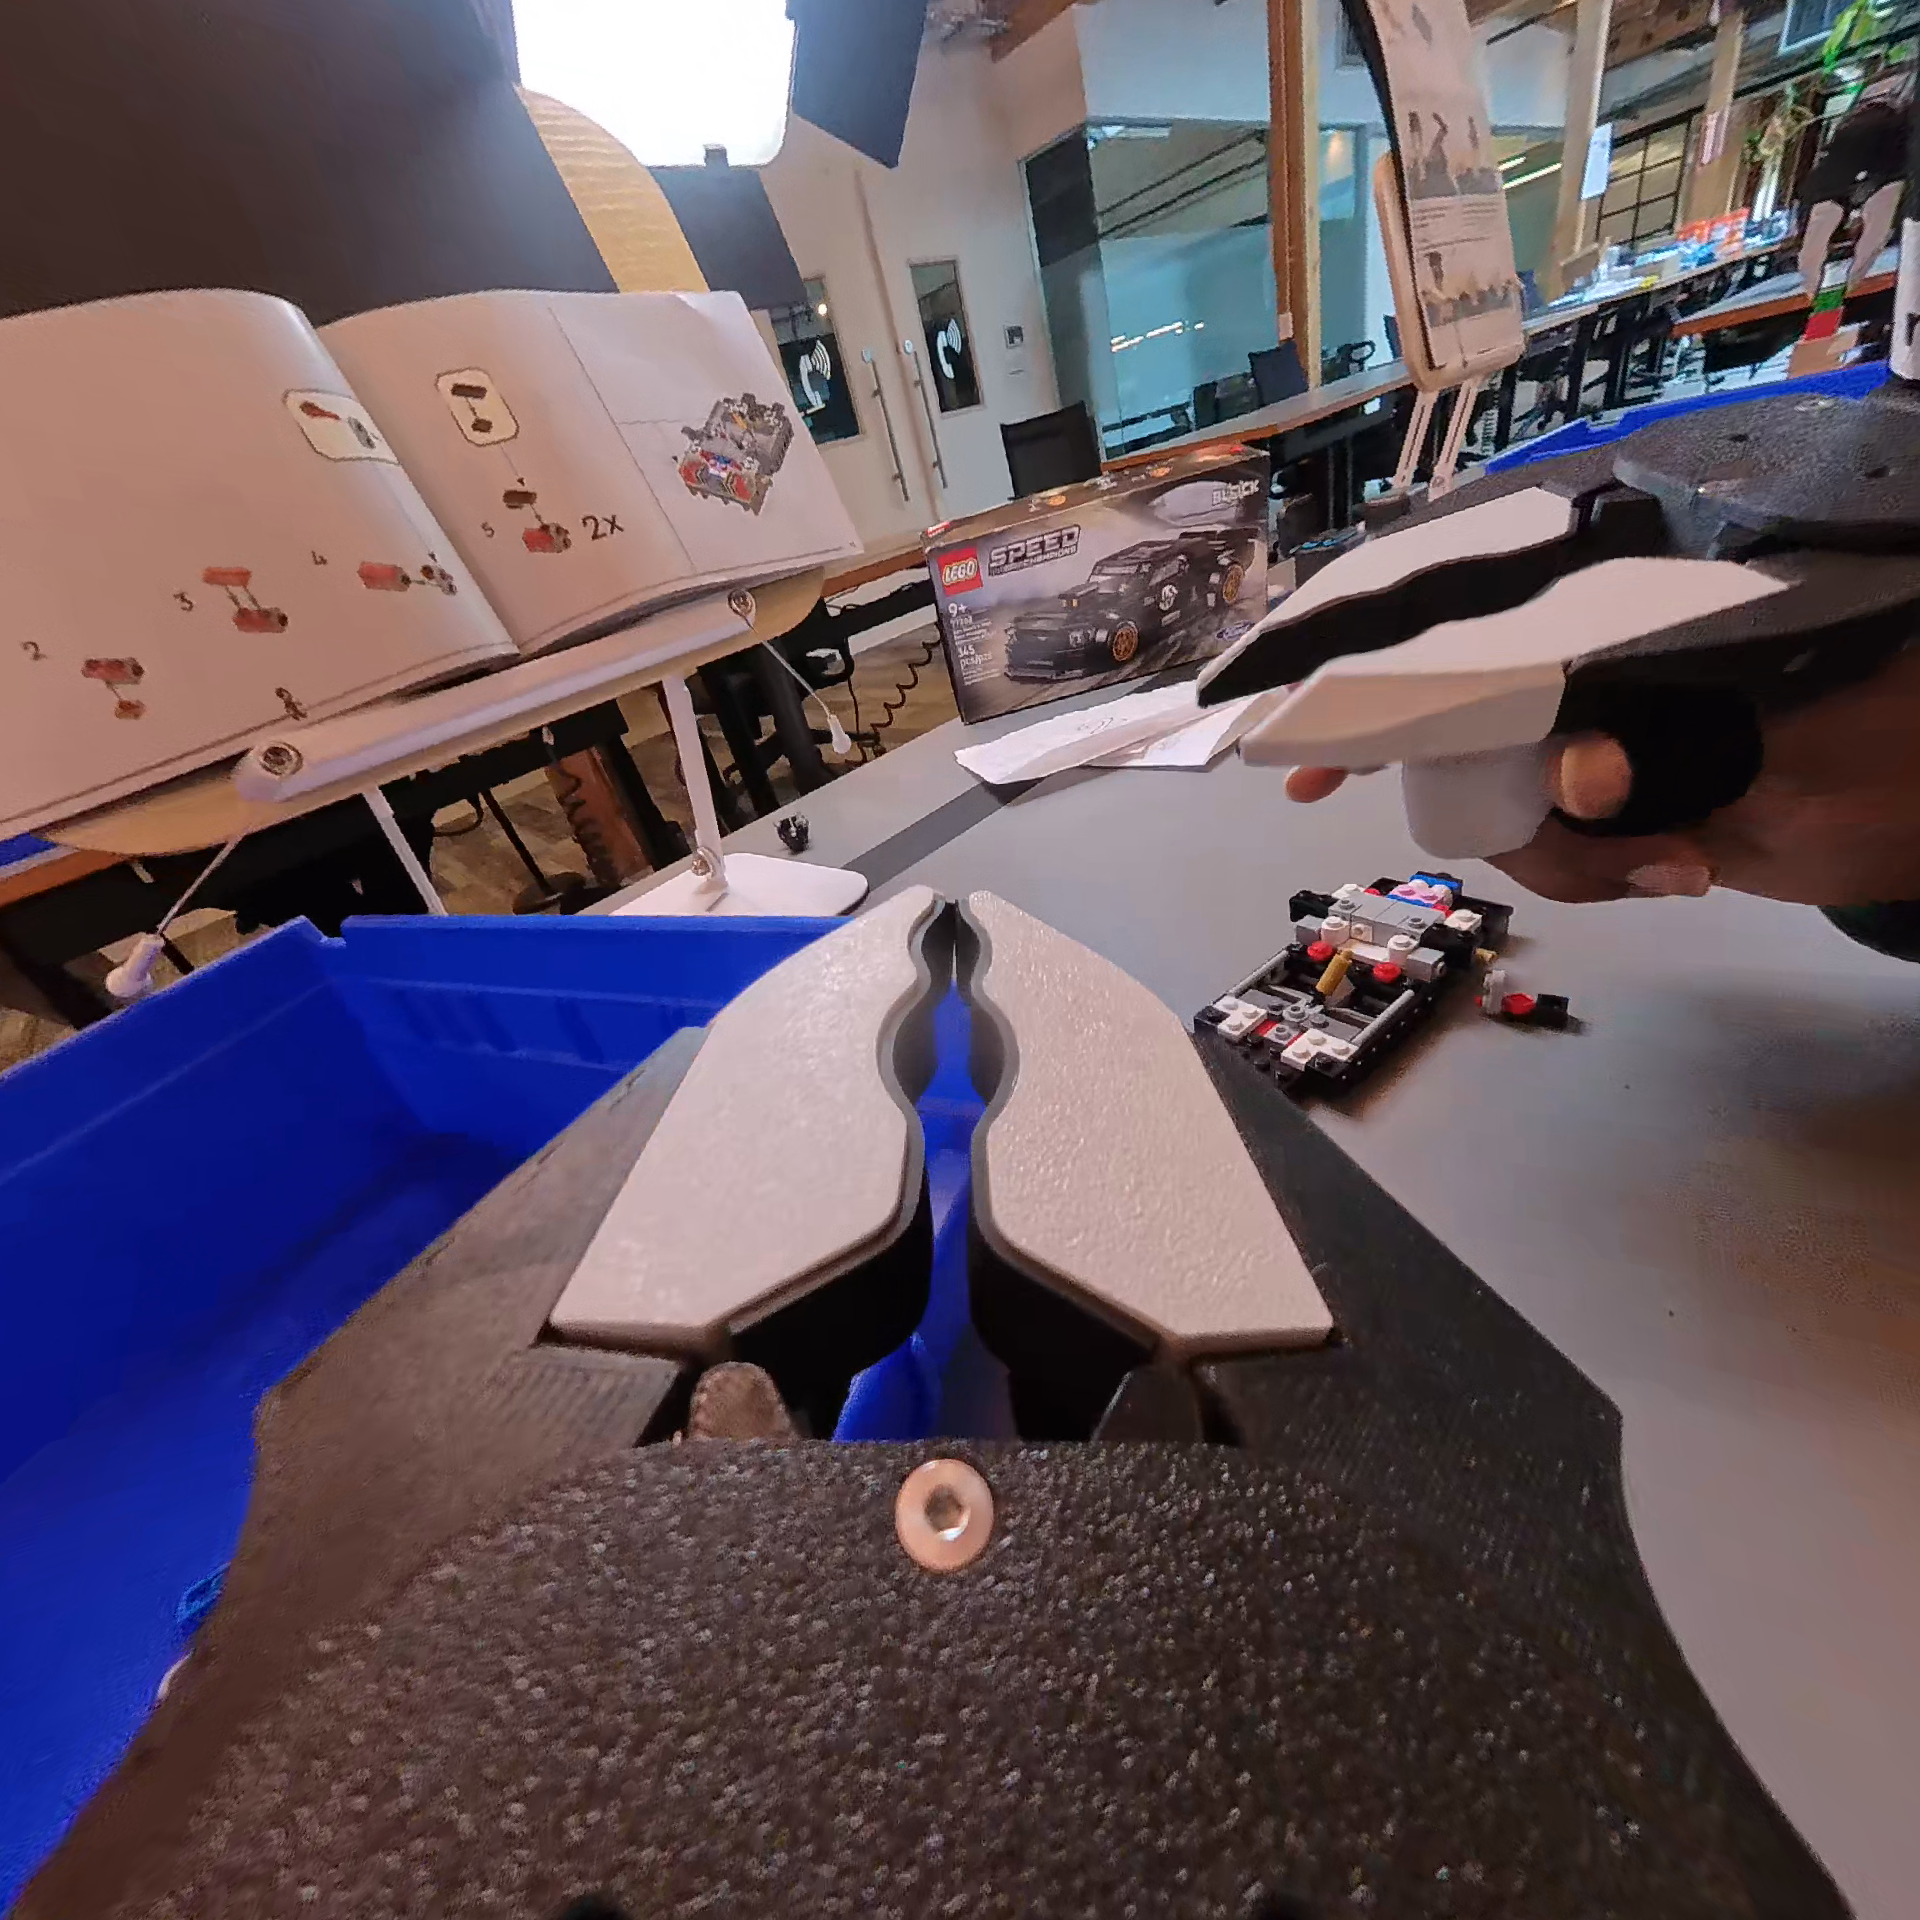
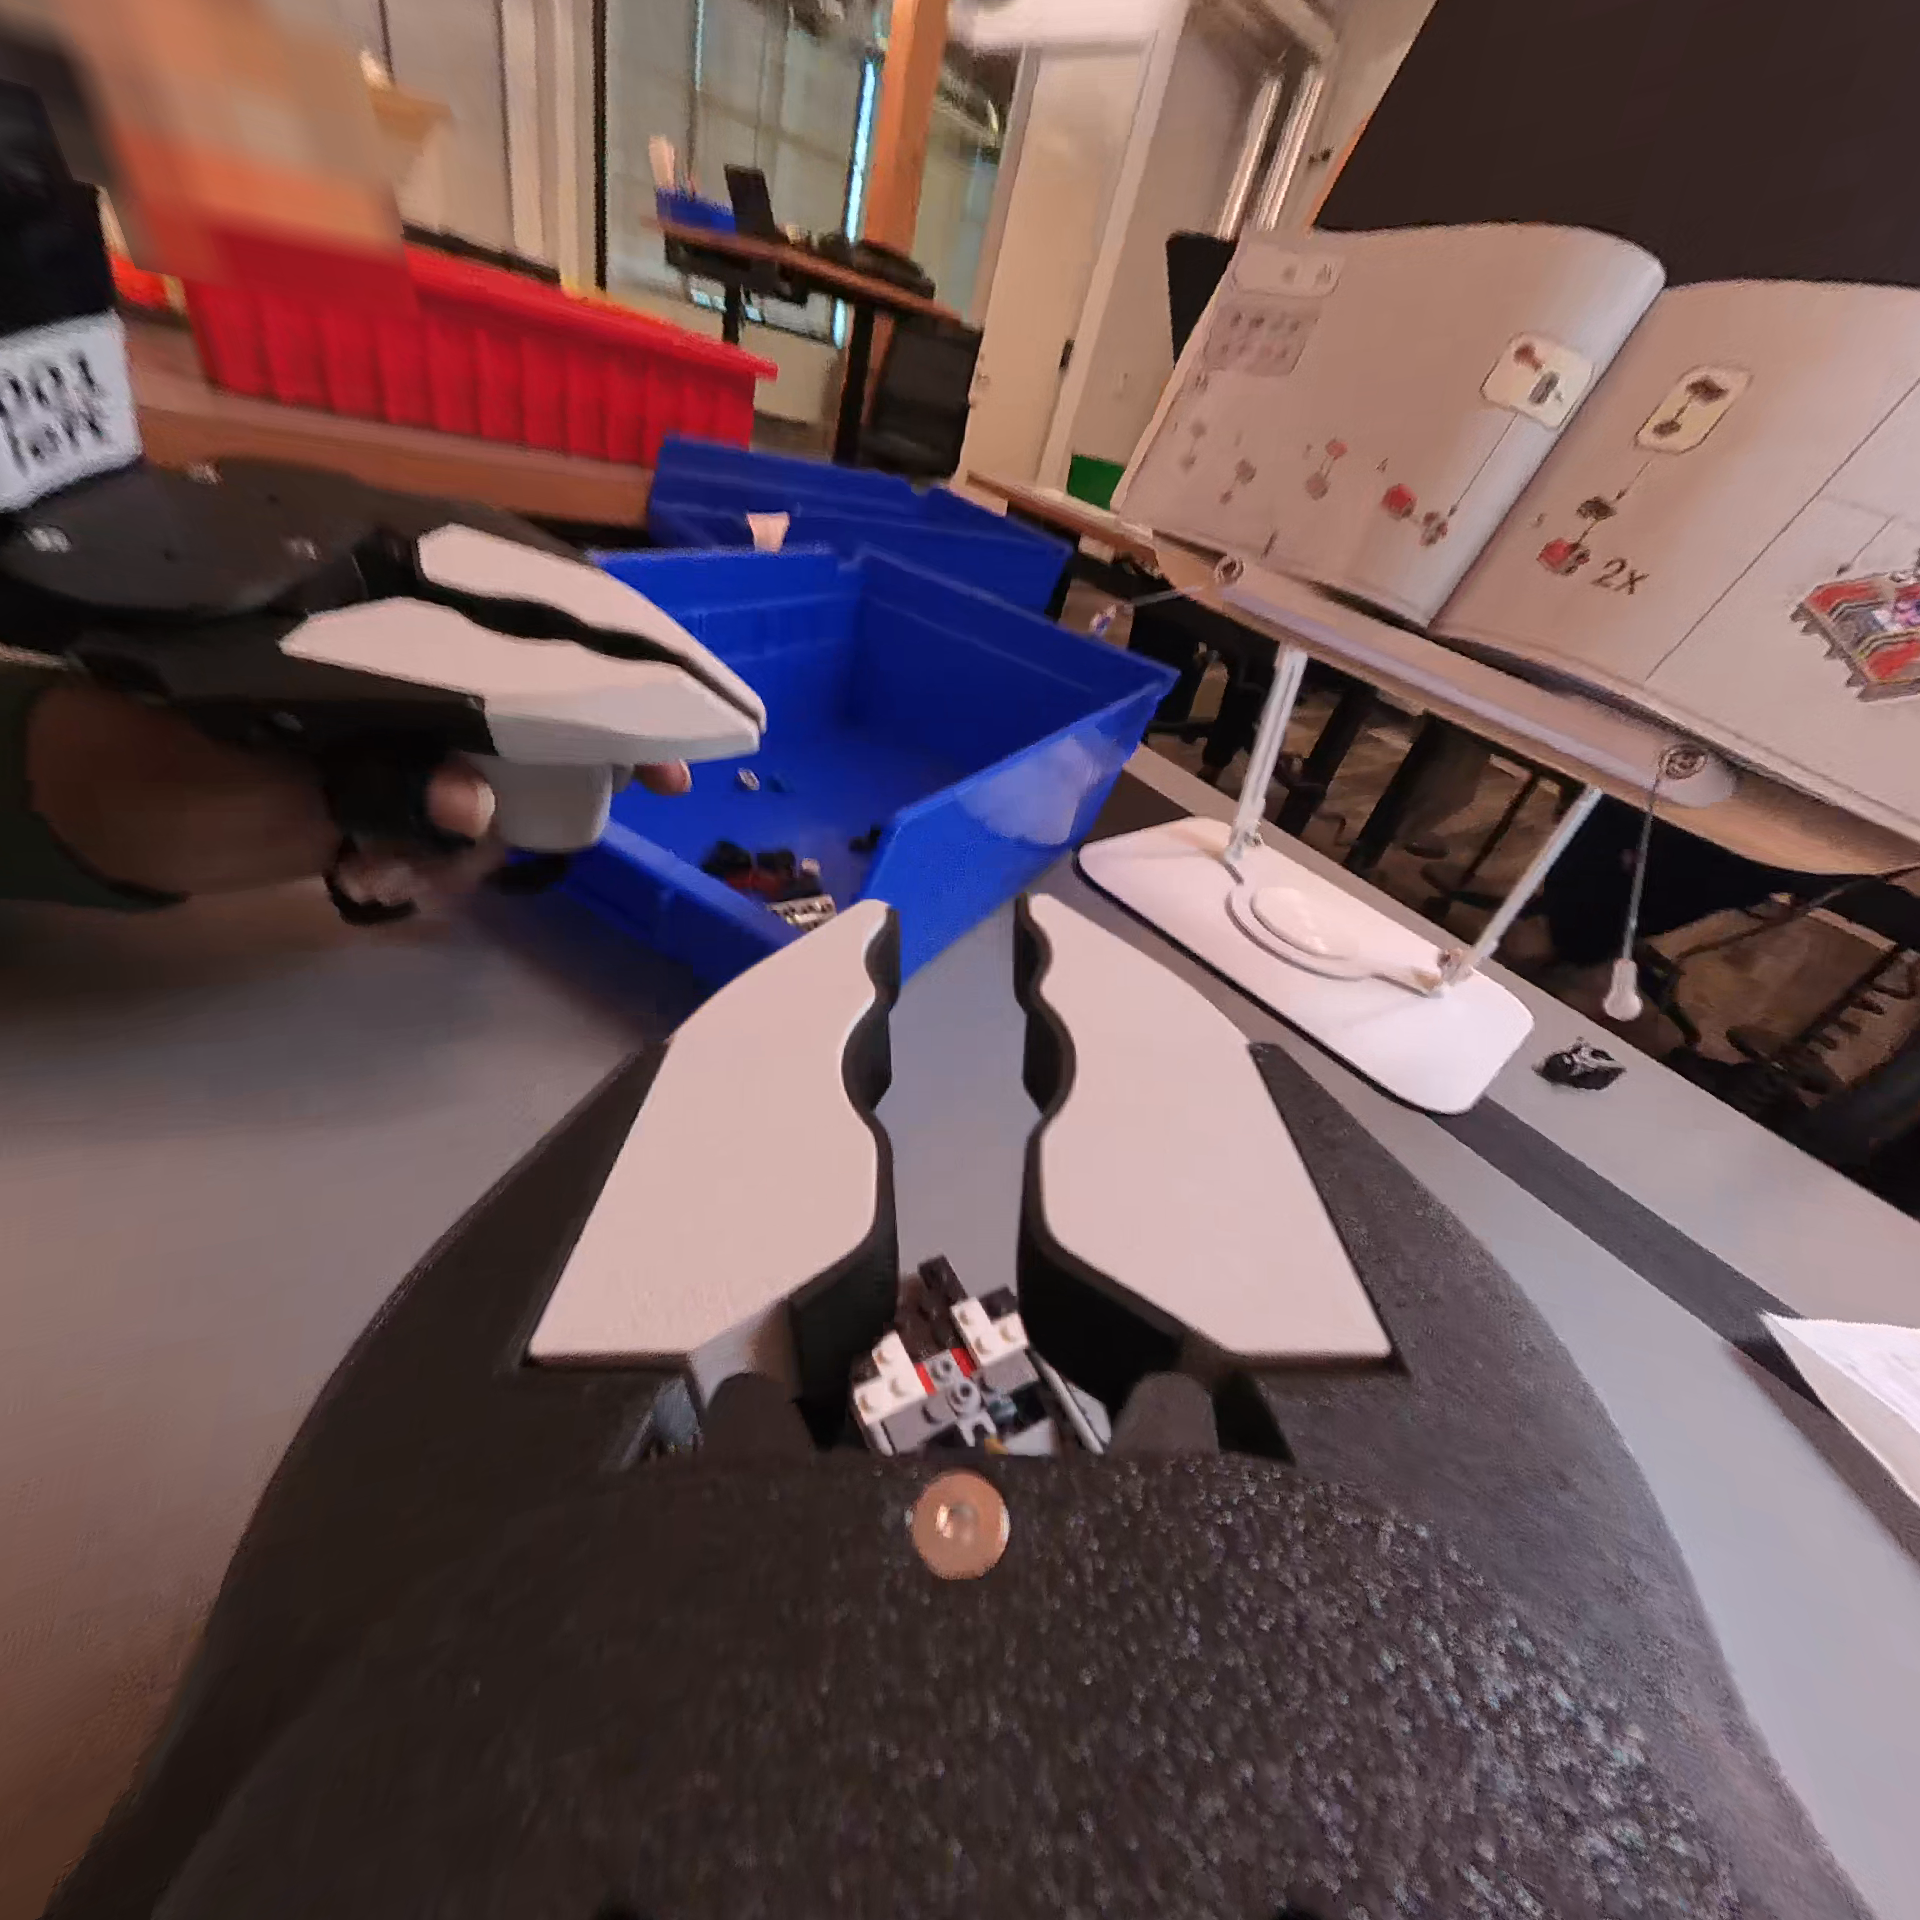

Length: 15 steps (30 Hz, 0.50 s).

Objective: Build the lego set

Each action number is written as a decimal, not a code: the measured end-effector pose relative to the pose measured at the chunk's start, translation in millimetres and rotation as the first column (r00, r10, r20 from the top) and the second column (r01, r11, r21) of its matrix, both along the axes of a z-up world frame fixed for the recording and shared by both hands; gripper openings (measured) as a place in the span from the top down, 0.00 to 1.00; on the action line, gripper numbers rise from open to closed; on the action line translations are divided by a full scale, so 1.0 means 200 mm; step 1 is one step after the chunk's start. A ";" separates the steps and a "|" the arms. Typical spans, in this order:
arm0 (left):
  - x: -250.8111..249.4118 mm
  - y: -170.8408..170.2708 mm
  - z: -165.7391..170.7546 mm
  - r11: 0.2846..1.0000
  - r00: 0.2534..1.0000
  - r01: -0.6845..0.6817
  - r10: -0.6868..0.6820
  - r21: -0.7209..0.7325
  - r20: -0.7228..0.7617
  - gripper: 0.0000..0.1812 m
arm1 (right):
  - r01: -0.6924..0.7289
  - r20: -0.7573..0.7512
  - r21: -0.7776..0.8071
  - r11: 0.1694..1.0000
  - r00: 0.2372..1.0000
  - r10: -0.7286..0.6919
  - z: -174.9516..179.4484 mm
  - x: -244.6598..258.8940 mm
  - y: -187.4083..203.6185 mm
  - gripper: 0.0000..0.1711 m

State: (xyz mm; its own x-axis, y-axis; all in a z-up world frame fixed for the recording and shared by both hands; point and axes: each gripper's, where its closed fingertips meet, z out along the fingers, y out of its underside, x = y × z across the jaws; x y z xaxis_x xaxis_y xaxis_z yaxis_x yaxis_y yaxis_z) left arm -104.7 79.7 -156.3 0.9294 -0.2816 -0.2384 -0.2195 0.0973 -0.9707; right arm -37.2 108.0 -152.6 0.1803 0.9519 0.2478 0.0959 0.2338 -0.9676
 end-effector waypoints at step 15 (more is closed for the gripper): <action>-0.05 -0.01 0.00 0.999 1.000 -0.006 0.007 -0.033 0.025 1.00 | 0.222 0.018 0.066 0.973 0.974 -0.224 0.21 -0.18 0.41 0.88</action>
State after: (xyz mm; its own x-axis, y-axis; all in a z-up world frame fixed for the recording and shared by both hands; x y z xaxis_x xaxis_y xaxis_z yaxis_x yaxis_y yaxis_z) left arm -114.8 78.1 -156.8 0.9368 -0.2833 -0.2052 -0.1951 0.0637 -0.9787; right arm -73.1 190.3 -110.9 0.3791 0.8706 0.3136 0.1767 0.2646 -0.9480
